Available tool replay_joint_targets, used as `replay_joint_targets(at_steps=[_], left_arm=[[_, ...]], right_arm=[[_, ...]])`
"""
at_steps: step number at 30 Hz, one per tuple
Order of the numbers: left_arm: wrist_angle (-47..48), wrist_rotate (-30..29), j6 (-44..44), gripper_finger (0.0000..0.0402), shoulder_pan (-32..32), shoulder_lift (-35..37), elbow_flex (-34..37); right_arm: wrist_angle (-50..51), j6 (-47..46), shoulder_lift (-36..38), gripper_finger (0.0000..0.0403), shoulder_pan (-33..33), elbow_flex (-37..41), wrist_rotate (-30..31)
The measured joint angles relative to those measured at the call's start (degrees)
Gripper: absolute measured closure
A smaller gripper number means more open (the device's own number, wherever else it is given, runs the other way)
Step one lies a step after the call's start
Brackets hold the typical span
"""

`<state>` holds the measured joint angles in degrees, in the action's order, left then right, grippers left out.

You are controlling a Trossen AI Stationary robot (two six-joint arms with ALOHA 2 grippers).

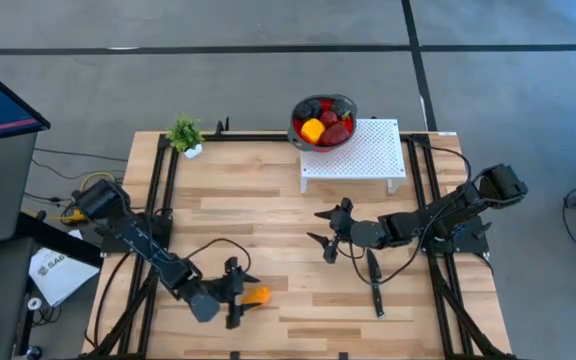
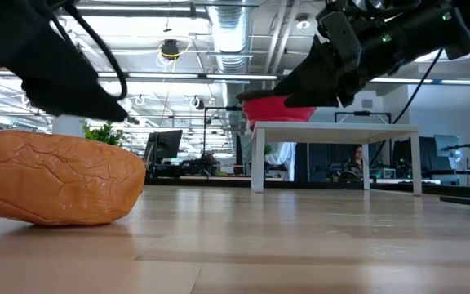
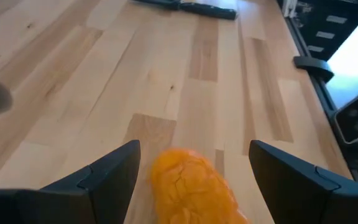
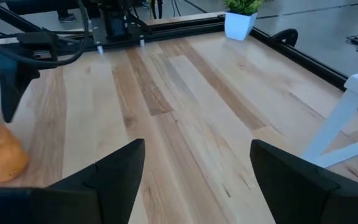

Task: Pick & Place Fruit
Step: Put the mango into the red strainer bowl

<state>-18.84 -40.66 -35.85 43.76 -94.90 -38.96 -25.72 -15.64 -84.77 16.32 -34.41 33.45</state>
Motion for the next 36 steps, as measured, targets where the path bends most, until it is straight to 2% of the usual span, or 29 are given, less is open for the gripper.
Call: replay_joint_targets(at_steps=[5, 9, 15, 19, 36], left_arm=[[1.3, 0.0, -0.8, 0.0105, 0.0, -0.2, 0.0], [2.4, 0.6, -0.9, 0.0105, 0.0, -0.2, 0.0], [3.7, 4.1, -3.9, 0.0105, 0.0, -0.2, 0.1], [3.8, 5.6, -5.1, 0.0105, 0.0, -0.2, 0.1], [3.0, 6.2, -8.0, 0.0105, -0.2, -8.7, 0.2]], right_arm=[[-0.7, 0.7, -1.5, 0.0117, 0.1, 0.0, 0.0], [-4.6, 0.6, -5.9, 0.0117, 0.1, 0.0, -0.2], [-18.3, 0.6, -15.1, 0.0117, 0.5, -0.1, -1.0], [-24.9, 0.6, -18.7, 0.0117, 0.5, -0.1, -4.2], [-26.7, 1.1, -19.4, 0.0117, 0.5, -0.1, -5.5]])
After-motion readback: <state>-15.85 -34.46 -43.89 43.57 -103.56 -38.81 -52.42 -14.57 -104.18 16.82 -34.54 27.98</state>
